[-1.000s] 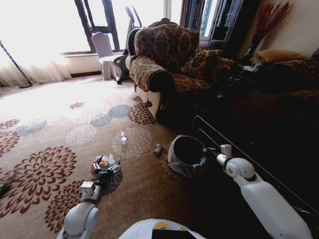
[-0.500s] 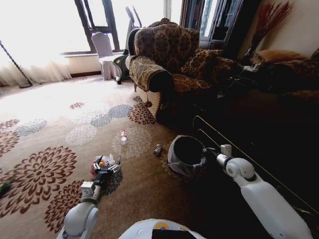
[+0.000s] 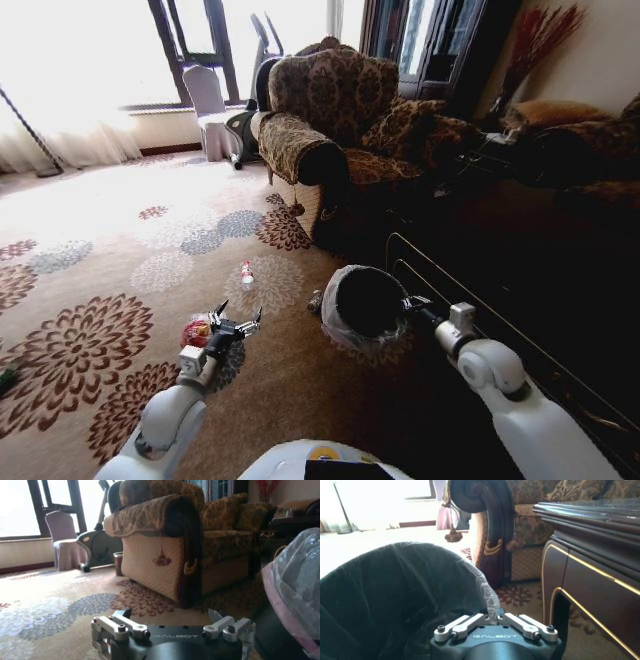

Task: Pick up the trash from the ground and place it into the trash bin.

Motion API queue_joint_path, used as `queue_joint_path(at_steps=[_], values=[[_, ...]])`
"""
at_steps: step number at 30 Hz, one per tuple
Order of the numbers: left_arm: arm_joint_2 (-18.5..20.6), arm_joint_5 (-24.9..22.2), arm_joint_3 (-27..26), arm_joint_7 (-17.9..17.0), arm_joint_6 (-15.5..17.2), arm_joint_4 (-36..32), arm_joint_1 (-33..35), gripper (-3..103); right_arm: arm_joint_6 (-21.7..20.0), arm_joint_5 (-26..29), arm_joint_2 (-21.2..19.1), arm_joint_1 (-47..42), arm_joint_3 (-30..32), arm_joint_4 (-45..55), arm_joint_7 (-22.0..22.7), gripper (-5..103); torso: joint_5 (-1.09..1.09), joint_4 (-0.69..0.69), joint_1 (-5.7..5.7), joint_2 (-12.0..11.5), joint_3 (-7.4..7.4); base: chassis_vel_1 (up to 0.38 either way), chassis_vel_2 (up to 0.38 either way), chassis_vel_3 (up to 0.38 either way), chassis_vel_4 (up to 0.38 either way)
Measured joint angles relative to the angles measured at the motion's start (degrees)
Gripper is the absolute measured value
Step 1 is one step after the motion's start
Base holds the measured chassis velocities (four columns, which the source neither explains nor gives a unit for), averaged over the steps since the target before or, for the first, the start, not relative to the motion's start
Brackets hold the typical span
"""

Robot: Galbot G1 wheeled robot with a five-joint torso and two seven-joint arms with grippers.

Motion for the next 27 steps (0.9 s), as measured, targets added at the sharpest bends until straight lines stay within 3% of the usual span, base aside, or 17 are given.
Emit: queue_joint_path(at_steps=[4, 11, 13, 16, 18, 21, 24, 26, 27], values=[[0.4, -0.4, -0.1, 0.7, -0.2, 0.4, 0.0, 100, -1.4, 0.1, 0.2, -0.2, -0.1, 0.1, 0.0, 1, -0.02, -0.01, 0.00, 0.0, 0.00, 0.000, 0.000, 0.000, 0.000], [3.1, -5.4, 0.7, 2.8, 0.3, 4.1, -2.6, 100, -5.5, 1.3, 0.3, -0.1, 0.3, -1.0, 0.0, 1, -0.01, -0.01, 0.00, 0.0, 0.01, 0.000, 0.000, 0.000, 0.000], [4.9, -10.4, 2.3, 4.7, 2.5, 6.9, -5.7, 100, -5.9, 1.5, 0.4, -0.4, 0.8, -1.4, 0.1, 1, 0.00, -0.03, 0.00, 0.0, 0.01, 0.000, 0.000, 0.000, 0.000], [4.9, -12.7, 3.3, 5.5, 4.6, 9.8, -8.9, 100, -5.9, 2.2, 0.4, 0.6, -0.1, -1.9, 0.1, 1, -0.02, -0.05, 0.00, 0.0, 0.01, 0.000, 0.000, 0.000, 0.000], [4.8, -13.3, 5.4, 5.5, 5.6, 13.6, -12.4, 100, -5.4, 2.7, 0.2, 1.9, -1.6, -2.7, 0.0, 1, 0.01, 0.04, 0.00, 0.0, 0.01, 0.000, 0.000, 0.000, 0.000], [5.1, -13.3, 8.6, 5.6, 6.1, 18.3, -16.4, 100, -4.6, 2.7, 0.1, 2.2, -2.2, -3.2, 0.0, 1, -0.01, 0.01, 0.00, 0.0, 0.01, 0.000, 0.000, 0.000, 0.000], [5.4, -12.9, 15.5, 6.4, 5.7, 27.9, -23.8, 100, -4.0, 2.6, -0.3, 2.4, -2.1, -4.4, 0.0, 1, 0.01, -0.02, 0.00, 0.0, 0.02, 0.000, 0.000, 0.000, 0.000], [5.2, -12.5, 17.6, 6.4, 5.3, 30.2, -25.8, 100, -4.0, 2.6, -0.6, 2.3, -1.8, -4.4, 0.0, 1, 0.02, -0.02, 0.00, 0.0, 0.02, 0.000, 0.000, 0.000, 0.000], [4.3, -11.5, 22.2, 6.1, 4.0, 34.4, -29.5, 100, -3.8, 2.6, -1.0, 2.2, -1.2, -4.4, 0.0, 1, -0.01, -0.03, 0.00, 0.0, 0.02, 0.000, 0.000, 0.000, 0.000]])
